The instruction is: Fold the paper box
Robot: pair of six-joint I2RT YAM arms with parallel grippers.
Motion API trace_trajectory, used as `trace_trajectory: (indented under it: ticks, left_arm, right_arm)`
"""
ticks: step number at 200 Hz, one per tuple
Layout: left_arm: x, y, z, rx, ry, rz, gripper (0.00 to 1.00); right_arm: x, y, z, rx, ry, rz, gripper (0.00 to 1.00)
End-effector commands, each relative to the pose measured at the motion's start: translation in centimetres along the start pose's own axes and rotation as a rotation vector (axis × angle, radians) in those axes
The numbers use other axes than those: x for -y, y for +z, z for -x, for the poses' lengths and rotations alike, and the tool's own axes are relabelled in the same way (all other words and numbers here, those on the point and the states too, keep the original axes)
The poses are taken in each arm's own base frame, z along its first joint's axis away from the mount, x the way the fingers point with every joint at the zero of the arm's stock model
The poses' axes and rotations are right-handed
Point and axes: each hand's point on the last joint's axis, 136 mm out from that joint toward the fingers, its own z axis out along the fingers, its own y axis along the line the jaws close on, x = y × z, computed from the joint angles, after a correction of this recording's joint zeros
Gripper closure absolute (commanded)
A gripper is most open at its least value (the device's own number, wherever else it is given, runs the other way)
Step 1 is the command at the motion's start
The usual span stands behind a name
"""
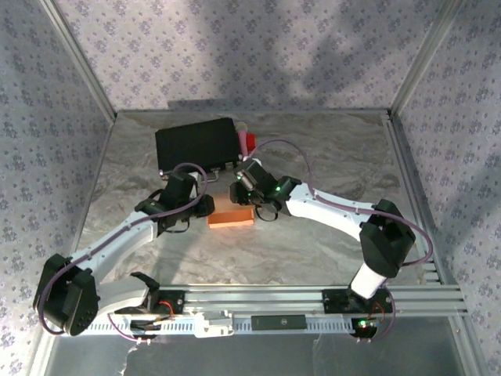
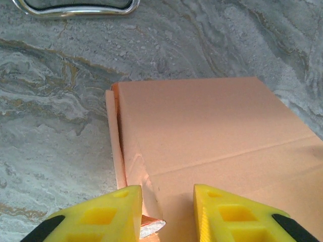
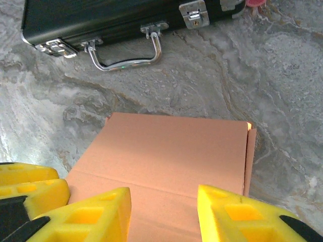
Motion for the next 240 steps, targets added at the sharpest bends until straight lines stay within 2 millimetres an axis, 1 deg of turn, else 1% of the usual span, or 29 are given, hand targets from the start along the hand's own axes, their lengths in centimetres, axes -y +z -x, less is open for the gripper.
trace_trajectory:
  ticks: [1,20,34,35,39,63,87,110,136,153,170,181,187,196,215,223,232,240]
  left_arm:
    - [0.5,0.0,-0.4,0.006,-0.001,-0.029,0.67]
    - [0.1,0.4,-1.1,-0.005,0.009,-0.01,0.67]
    - [-0.3,0.6,-1.7,-0.013,0.016,0.004,0.67]
    - [-0.3,0.6,-1.7,-0.014,0.016,0.004,0.67]
    - [-0.4,0.7,-1.9,-0.016,0.017,0.01,0.67]
    - [-1.1,1.1,-2.6,-0.023,0.033,0.039,0.66]
    - [-1.4,1.6,-3.2,-0.039,0.038,0.053,0.64]
    - [-1.7,1.9,-3.5,-0.044,0.046,0.068,0.63]
    - [-1.7,1.6,-3.2,-0.037,0.067,0.084,0.62]
    - [-1.6,0.7,-2.7,-0.021,0.095,0.109,0.6]
    - [-1.5,-0.3,-1.8,0.025,0.097,0.108,0.54]
    - [-1.4,-0.5,-1.3,0.045,0.084,0.077,0.48]
    - [-1.3,-0.5,-1.1,0.046,0.07,0.047,0.45]
    - [-1.3,-0.1,-1.0,0.033,0.044,-0.001,0.44]
    - [-1.1,0.6,-0.8,-0.001,0.033,-0.047,0.48]
    - [-0.7,1.0,-0.7,-0.012,0.041,-0.068,0.48]
    - [-0.4,1.5,-0.9,-0.026,0.044,-0.089,0.49]
    - [-0.5,2.1,-1.2,-0.048,0.041,-0.086,0.5]
  right_arm:
    - [0.3,0.9,-1.1,-0.019,-0.002,-0.013,0.59]
    - [0.6,1.3,-1.8,-0.03,-0.006,-0.02,0.59]
    - [0.4,1.3,-1.7,-0.025,-0.004,-0.011,0.59]
    - [0.8,1.5,-2.3,-0.038,-0.007,-0.022,0.59]
    - [1.3,1.8,-3.0,-0.052,-0.01,-0.033,0.59]
    - [1.9,2.2,-4.0,-0.066,-0.016,-0.052,0.6]
    - [2.6,2.7,-4.6,-0.075,-0.013,-0.069,0.6]
    - [2.8,2.9,-4.9,-0.08,-0.011,-0.074,0.6]
    - [3.1,3.1,-5.3,-0.087,-0.015,-0.085,0.61]
    - [3.5,3.0,-5.2,-0.079,-0.018,-0.097,0.61]
    - [3.8,2.5,-4.8,-0.063,-0.015,-0.097,0.61]
    - [4.0,2.3,-4.5,-0.061,-0.012,-0.092,0.6]
    - [4.1,2.3,-4.5,-0.065,-0.008,-0.09,0.6]
    - [4.3,2.4,-4.4,-0.072,-0.006,-0.087,0.59]
    - [4.7,2.8,-4.4,-0.09,0.0,-0.086,0.57]
    - [4.9,3.0,-4.5,-0.095,0.003,-0.086,0.57]
    - [5.0,3.2,-4.6,-0.101,0.006,-0.088,0.58]
    - [5.1,3.3,-4.6,-0.104,0.01,-0.088,0.57]
